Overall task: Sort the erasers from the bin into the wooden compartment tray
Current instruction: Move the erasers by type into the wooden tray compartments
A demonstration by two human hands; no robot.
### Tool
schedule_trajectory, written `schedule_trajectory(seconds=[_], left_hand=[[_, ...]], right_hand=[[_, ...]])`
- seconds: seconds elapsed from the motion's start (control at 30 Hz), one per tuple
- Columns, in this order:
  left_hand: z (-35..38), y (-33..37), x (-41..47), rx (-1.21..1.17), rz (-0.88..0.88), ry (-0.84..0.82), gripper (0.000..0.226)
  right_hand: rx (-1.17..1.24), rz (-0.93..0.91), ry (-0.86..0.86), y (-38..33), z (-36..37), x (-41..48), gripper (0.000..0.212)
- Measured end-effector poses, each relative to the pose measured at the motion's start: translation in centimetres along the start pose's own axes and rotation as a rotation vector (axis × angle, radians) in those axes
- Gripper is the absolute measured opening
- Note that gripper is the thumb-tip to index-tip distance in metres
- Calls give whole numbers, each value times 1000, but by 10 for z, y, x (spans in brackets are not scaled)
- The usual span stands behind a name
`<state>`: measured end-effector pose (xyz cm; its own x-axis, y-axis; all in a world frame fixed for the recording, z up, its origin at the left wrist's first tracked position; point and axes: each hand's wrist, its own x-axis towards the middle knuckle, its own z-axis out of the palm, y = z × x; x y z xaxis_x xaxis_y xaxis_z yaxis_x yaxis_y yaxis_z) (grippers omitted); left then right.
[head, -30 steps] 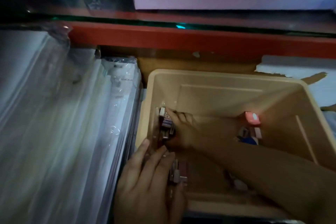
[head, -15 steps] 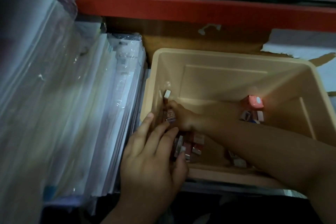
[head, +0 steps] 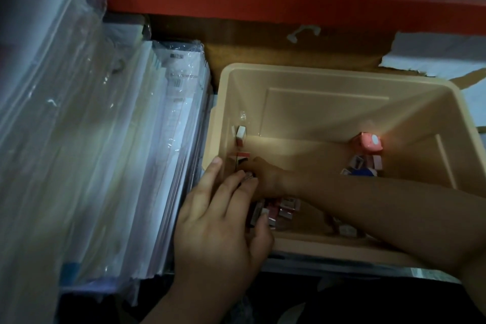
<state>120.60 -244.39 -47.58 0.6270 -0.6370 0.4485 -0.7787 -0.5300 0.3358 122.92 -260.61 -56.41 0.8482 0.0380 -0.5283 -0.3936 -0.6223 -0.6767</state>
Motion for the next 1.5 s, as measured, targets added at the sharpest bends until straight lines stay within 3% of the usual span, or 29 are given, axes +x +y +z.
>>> schedule_trajectory(seconds=[0.17, 0.33, 0.5, 0.57, 0.77, 1.03, 1.2, 1.4, 1.5], left_hand=[[1, 0, 0, -2, 12, 18, 57], [0, 1, 1, -18, -3, 38, 48], [-1, 2, 1, -34, -4, 53, 43], [-3, 3, 1, -38, -22, 46, 40], [-5, 3, 3, -68, -32, 11, 43], [-8, 3, 4, -75, -24, -1, 48], [-9, 2, 4, -39, -13, -7, 47], [-22, 10, 3, 62, -48, -99, 49], [-51, 30, -3, -37, 26, -63, 43]], right_hand=[[-11, -100, 140, 5, 7, -10, 47], [-4, -82, 81, 1, 6, -6, 60], [146, -51, 104, -3, -3, -8, 47], [170, -33, 46, -4, -5, -8, 43], [134, 2, -78, -11, -9, -17, 54], [247, 18, -18, -13, -12, -24, 58], [328, 25, 41, -28, -44, -44, 27], [377, 32, 182, -65, -72, -105, 36], [395, 7, 276, -84, -83, -137, 38]])
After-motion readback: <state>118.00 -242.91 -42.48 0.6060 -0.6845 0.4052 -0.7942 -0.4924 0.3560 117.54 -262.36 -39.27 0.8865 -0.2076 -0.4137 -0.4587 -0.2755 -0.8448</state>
